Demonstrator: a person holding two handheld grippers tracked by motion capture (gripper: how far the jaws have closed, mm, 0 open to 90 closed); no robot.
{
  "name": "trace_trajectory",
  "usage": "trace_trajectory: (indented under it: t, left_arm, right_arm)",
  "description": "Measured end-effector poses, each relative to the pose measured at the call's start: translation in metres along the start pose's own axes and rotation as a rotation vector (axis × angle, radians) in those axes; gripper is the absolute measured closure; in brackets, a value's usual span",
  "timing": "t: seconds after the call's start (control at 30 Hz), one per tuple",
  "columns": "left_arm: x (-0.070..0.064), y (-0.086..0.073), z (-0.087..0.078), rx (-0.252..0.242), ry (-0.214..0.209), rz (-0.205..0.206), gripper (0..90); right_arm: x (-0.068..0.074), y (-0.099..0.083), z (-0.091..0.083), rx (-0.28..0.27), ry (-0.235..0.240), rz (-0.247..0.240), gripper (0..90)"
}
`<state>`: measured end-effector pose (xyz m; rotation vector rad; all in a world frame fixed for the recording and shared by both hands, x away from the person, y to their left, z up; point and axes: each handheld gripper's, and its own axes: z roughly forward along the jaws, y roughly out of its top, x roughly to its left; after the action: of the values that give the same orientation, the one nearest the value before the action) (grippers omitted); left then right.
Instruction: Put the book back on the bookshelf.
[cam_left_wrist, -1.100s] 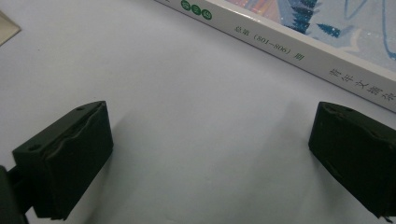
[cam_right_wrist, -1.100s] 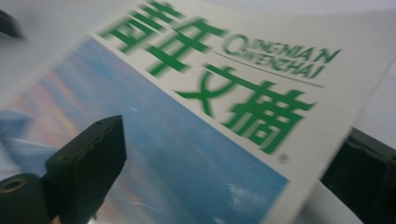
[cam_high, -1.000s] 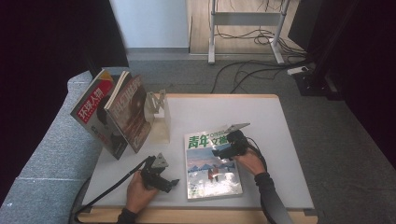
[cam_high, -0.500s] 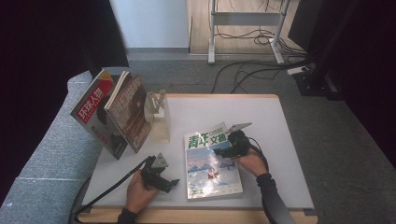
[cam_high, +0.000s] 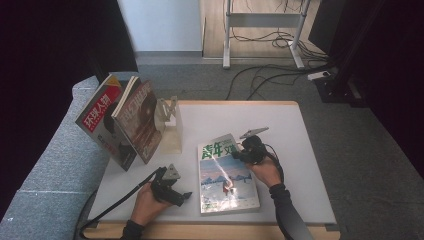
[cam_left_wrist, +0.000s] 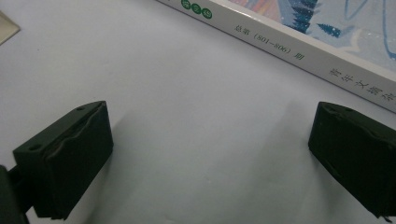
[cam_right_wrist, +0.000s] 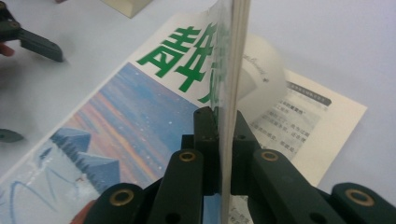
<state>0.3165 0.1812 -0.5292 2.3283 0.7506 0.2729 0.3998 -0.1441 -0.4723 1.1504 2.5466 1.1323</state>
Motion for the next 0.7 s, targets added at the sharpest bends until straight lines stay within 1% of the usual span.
trace_trajectory:
  t: [0.13, 0.2, 0.27, 0.3, 0.33, 0.37, 0.4, 0.43, 0.47, 0.5, 0.6, 0.7]
  left_arm:
    - [0.0, 0.0, 0.0, 0.001, 0.0, -0.004, 0.0]
    - [0.001, 0.001, -0.001, -0.002, -0.001, -0.015, 0.1]
    - [0.003, 0.003, -0.001, 0.007, -0.01, -0.019, 2.0]
    - [0.005, 0.005, -0.003, 0.003, -0.036, -0.029, 3.2]
    - [0.007, 0.006, -0.005, -0.016, -0.067, -0.051, 5.7]
    - [0.01, 0.008, -0.007, -0.036, -0.08, -0.068, 6.0]
    - [0.012, 0.011, -0.009, -0.042, -0.091, -0.074, 6.9]
    - [0.012, 0.015, -0.01, -0.043, -0.097, -0.07, 7.0]
    - [0.012, 0.019, -0.012, -0.033, -0.094, -0.056, 7.3]
    - [0.011, 0.024, -0.013, -0.033, -0.106, -0.042, 7.3]
    - [0.009, 0.037, -0.014, -0.034, -0.152, -0.02, 9.2]
    - [0.009, 0.049, -0.01, -0.025, -0.201, -0.016, 11.1]
  right_arm:
    - [0.007, 0.004, -0.006, -0.014, -0.002, -0.036, 85.6]
    - [0.011, 0.005, -0.009, -0.022, -0.004, -0.054, 85.7]
    - [0.014, 0.006, -0.014, -0.034, -0.003, -0.078, 85.7]
    - [0.015, 0.006, -0.015, -0.038, -0.005, -0.082, 85.7]
    - [0.016, 0.006, -0.017, -0.044, -0.004, -0.093, 85.7]
    - [0.018, 0.007, -0.019, -0.049, -0.003, -0.1, 85.7]
    - [0.018, 0.007, -0.021, -0.059, -0.004, -0.108, 85.7]
    - [0.019, 0.007, -0.024, -0.066, 0.0, -0.112, 85.7]
    - [0.02, 0.008, -0.026, -0.073, 0.001, -0.119, 85.7]
    - [0.021, 0.008, -0.029, -0.08, 0.004, -0.125, 85.7]
    - [0.024, 0.009, -0.037, -0.097, 0.005, -0.141, 85.7]
    - [0.027, 0.009, -0.045, -0.11, 0.004, -0.158, 85.7]
